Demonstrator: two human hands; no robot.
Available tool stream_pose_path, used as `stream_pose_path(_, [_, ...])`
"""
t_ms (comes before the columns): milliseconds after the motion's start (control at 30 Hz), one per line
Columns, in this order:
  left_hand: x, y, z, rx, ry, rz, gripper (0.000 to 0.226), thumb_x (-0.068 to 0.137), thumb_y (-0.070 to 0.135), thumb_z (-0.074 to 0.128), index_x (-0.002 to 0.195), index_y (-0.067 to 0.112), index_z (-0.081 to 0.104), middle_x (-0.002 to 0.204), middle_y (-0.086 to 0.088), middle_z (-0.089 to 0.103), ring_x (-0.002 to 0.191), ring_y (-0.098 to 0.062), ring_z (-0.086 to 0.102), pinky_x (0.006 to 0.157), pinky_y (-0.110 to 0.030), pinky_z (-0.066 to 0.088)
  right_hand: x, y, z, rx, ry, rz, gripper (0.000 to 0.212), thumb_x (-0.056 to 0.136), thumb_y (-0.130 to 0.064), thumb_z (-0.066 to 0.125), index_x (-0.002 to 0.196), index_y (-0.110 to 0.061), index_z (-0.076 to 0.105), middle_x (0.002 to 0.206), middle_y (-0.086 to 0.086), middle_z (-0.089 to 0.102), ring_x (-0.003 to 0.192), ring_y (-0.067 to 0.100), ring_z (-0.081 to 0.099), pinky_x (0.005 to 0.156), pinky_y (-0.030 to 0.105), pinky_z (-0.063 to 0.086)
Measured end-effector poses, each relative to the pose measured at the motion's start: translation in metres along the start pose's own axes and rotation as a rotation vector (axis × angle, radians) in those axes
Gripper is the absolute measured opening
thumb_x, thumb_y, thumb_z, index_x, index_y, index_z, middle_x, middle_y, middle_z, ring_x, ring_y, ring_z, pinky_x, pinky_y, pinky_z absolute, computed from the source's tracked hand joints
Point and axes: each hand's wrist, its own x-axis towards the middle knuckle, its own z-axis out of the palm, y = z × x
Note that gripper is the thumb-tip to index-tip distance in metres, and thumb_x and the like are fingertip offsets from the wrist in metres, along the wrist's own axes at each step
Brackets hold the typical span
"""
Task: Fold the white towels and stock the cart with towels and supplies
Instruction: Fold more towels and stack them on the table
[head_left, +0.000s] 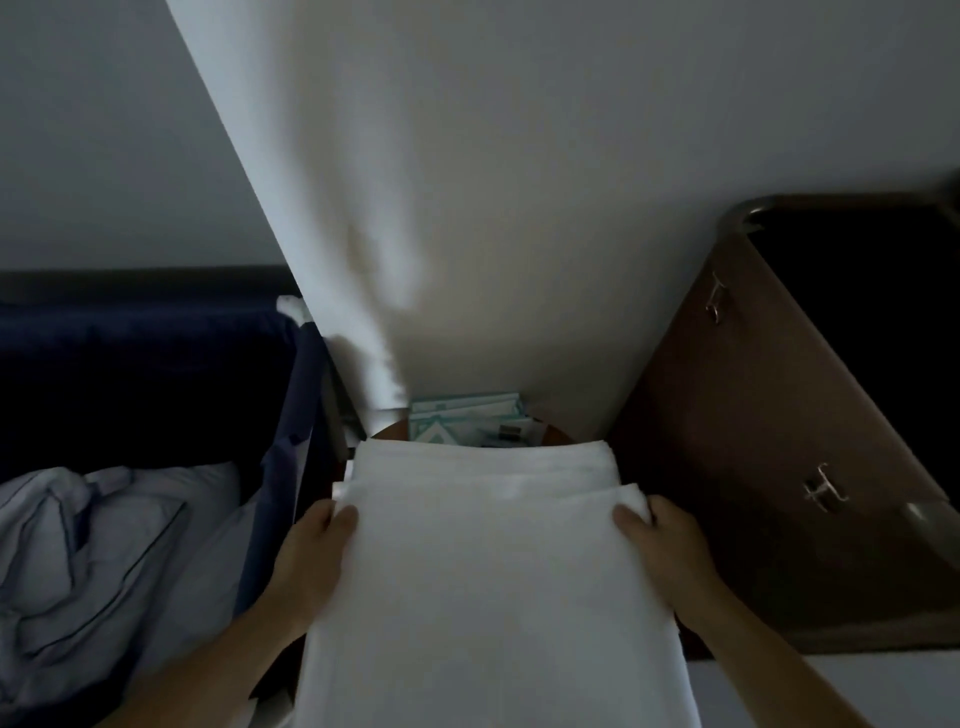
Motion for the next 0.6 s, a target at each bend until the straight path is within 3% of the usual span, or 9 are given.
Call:
stream_pose_path(133, [0.02,0.023,-0.006,0.046,0.21,0.132,0.02,0.104,0.023,0.045,0.098,0.008,0.056,0.088,-0.009,0.06,0.075,-0.022,0.054,0.063,-0.032,0.039,0.016,-0.034,0.002,0.076,0.037,-0.03,0.016,0.096,-0.03,0.062,0.094,-0.014,0.065,0.091,0.005,0.067,0.083,0.024,0.065,0.072,0.039,0.052])
stream_pose_path(300, [0.058,-0.005,0.006,0.319,-0.004,0.002,0.032,0.102,0.034,0.048,0.116,0.006,0.05,0.105,-0.011,0.06,0.09,-0.025,0.058,0.073,-0.037,0.045,0.04,-0.017,0.032,-0.121,0.069,0.084,0.034,0.093,-0.03,0.064,0.117,-0.007,0.06,0.109,0.013,0.065,0.098,0.031,0.063,0.088,0.048,0.052])
stream_pose_path(433, [0.047,-0.031,0.008,0.242,0.051,-0.024,0.051,0.097,0.044,0.053,0.122,0.0,0.052,0.113,-0.017,0.062,0.087,-0.023,0.057,0.069,-0.034,0.044,0.027,-0.001,0.043,-0.097,0.127,0.029,0.051,0.091,-0.028,0.068,0.135,-0.01,0.05,0.122,0.01,0.06,0.106,0.03,0.059,0.09,0.043,0.05])
stream_pose_path(533, [0.027,-0.052,0.003,0.228,0.008,-0.058,0.083,0.08,0.067,0.056,0.136,0.008,0.046,0.127,-0.009,0.058,0.106,-0.027,0.06,0.085,-0.042,0.052,0.016,0.007,0.038,-0.177,0.151,-0.026,0.066,0.088,-0.032,0.071,0.145,-0.013,0.043,0.14,0.011,0.05,0.126,0.032,0.051,0.104,0.049,0.044])
stream_pose_path(600, [0.002,-0.062,0.005,0.187,-0.044,-0.072,0.095,0.071,0.076,0.055,0.14,0.012,0.045,0.13,-0.003,0.058,0.109,-0.022,0.06,0.088,-0.037,0.051,0.003,0.016,0.035,-0.224,0.103,-0.012,0.072,0.088,-0.039,0.07,0.148,-0.013,0.04,0.143,0.012,0.047,0.13,0.033,0.047,0.107,0.05,0.041])
